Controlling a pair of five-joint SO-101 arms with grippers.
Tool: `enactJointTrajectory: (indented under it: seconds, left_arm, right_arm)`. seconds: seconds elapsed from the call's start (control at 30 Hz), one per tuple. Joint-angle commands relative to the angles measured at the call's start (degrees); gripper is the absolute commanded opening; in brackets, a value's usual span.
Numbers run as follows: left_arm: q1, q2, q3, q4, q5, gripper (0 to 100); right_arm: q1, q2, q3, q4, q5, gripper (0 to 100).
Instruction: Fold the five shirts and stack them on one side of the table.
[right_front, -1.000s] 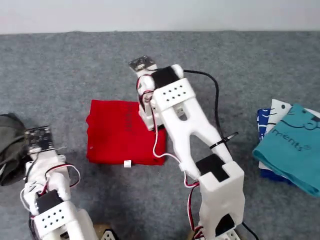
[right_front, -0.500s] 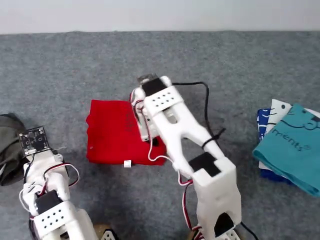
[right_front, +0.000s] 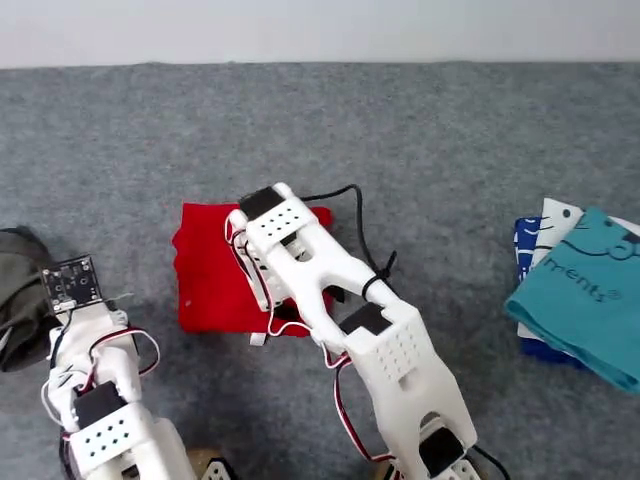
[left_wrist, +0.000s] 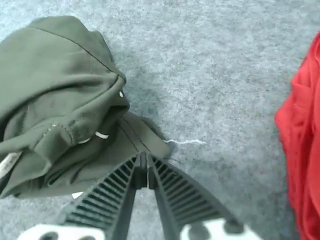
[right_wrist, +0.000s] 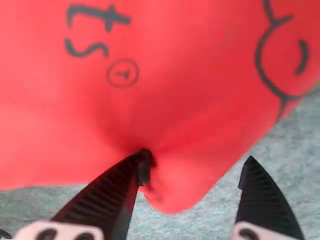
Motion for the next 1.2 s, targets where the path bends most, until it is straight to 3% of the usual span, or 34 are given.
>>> enactJointTrajectory:
  seconds: [0.0,0.07,0.2,0.27,0.67,0.83,1.1,1.17]
  left_arm:
    - [1.8,-0.1,-0.4,-1.5,-1.0,2]
    - [2.1,-0.1,-0.4,-1.5,-1.0,2]
    - [2.1,-0.1,-0.4,-1.5,-1.0,2]
    - [2.1,-0.1,-0.4,-1.5,-1.0,2]
    - [2.2,-0.1,-0.4,-1.5,-1.0,2]
    - [2.2,-0.1,-0.3,-1.5,-1.0,2]
    - [2.2,-0.1,-0.3,-1.5,-1.0,2]
    - [2.2,-0.1,-0.3,-1.5,-1.0,2]
  right_arm:
    - [0.1,1.9,-1.5,0.3,-0.5,27.9]
    - [0.1,2.7,-1.5,0.4,-0.3,22.6]
    - [1.9,3.0,-1.6,0.2,0.3,0.2]
    - [3.3,3.1,-1.5,0.9,3.4,3.5]
    - [14.0,-1.6,0.0,4.9,17.7,0.9]
    - [21.8,-5.5,0.4,4.8,33.5,0.9]
    - [35.0,-7.1,-2.3,2.2,77.3,0.9]
    - [36.6,-6.6,-6.6,0.3,84.0,0.9]
